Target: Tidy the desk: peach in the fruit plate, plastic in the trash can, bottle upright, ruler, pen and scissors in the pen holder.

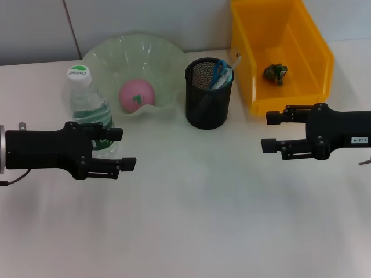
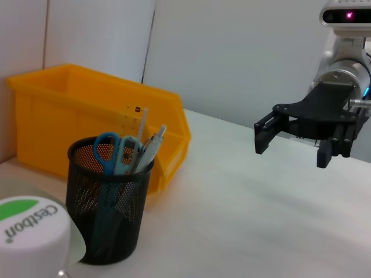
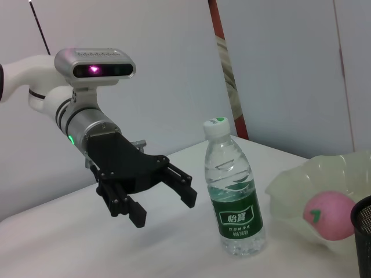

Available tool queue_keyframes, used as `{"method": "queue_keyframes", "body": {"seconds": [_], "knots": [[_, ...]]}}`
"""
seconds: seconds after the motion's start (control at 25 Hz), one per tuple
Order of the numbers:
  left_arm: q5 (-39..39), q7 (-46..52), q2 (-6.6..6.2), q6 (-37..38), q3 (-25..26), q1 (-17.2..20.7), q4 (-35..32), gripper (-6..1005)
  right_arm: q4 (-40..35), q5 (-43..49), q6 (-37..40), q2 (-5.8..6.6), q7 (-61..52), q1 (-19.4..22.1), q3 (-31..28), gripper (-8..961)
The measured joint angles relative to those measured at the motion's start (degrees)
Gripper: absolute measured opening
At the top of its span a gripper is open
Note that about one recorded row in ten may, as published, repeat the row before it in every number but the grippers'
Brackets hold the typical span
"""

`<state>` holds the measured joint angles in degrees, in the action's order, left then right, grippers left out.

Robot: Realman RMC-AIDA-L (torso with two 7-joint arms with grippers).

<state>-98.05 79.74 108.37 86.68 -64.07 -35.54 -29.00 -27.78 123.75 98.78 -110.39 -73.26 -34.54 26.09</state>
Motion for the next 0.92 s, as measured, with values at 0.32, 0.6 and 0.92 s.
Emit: {"method": "queue_keyframes", "body": {"seconds": [0.32,0.6,0.92], "knots": [[-0.1,0.0,0.00,-0.3,0.0,0.2,0.0,818,-0.1,0.0,0.0,0.00,-0.1,0.0,0.0,768],[-0.1,0.2,0.00,-0.3,0.0,0.3,0.0,818,-0.1,0.1,0.0,0.00,-0.2,0.0,0.0,768],[-0.2,0.1,-0.04,-0.3,0.0,0.3,0.0,818,-0.1,0.1,0.0,0.00,-0.3,0.0,0.0,768]]}}
